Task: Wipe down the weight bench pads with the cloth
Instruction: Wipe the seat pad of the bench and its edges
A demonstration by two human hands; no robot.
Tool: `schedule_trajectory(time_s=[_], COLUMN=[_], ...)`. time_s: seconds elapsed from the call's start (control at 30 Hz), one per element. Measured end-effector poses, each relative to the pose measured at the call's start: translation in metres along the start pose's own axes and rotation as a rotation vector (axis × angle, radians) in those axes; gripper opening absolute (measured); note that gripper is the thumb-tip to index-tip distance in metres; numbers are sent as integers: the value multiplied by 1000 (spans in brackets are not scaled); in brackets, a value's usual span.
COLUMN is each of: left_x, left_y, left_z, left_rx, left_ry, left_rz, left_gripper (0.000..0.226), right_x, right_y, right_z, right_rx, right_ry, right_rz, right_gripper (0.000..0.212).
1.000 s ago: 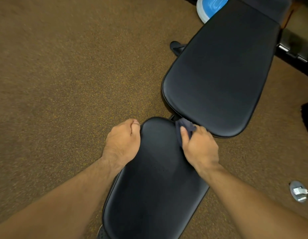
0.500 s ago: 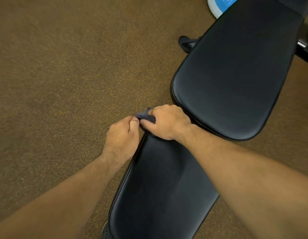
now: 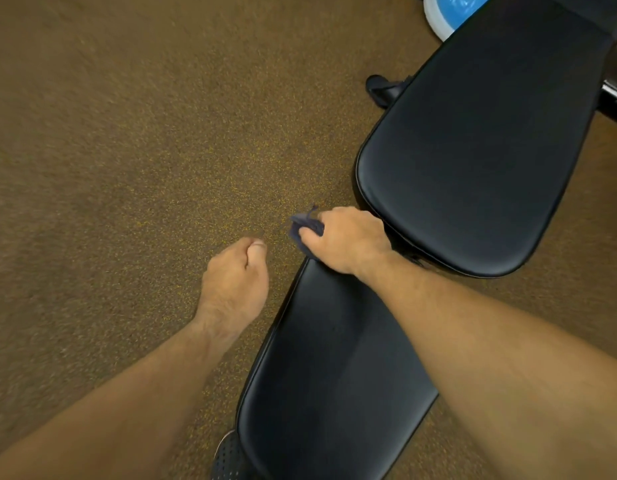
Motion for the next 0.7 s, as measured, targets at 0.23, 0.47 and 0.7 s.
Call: schedule_trajectory(time_s=[0.23, 0.47, 0.7], left_x=[-11, -15, -18], left_y=[-22, -26, -13], left_z=[17, 25, 30], left_rx=[-200, -256, -244], left_ry=[12, -6, -38], left_rz=[-12, 12, -41], left_gripper=[34, 32, 38], right_x=[-2, 22, 17], right_y=[-33, -69, -70], right_z=[60, 123, 121], right_rx=[14, -53, -85], right_ry=[187, 213, 181], right_rz=[-28, 27, 38], right_gripper=[57, 62, 66])
Point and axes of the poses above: each hand's wrist, its own z-axis away from the middle knuckle, its own y-axis out of the back of the hand, x = y × z, the point moved 10 cm from there along -z, towards the middle knuckle, and after that the axes turned 12 degrees about -x, right-handed, at the moved point
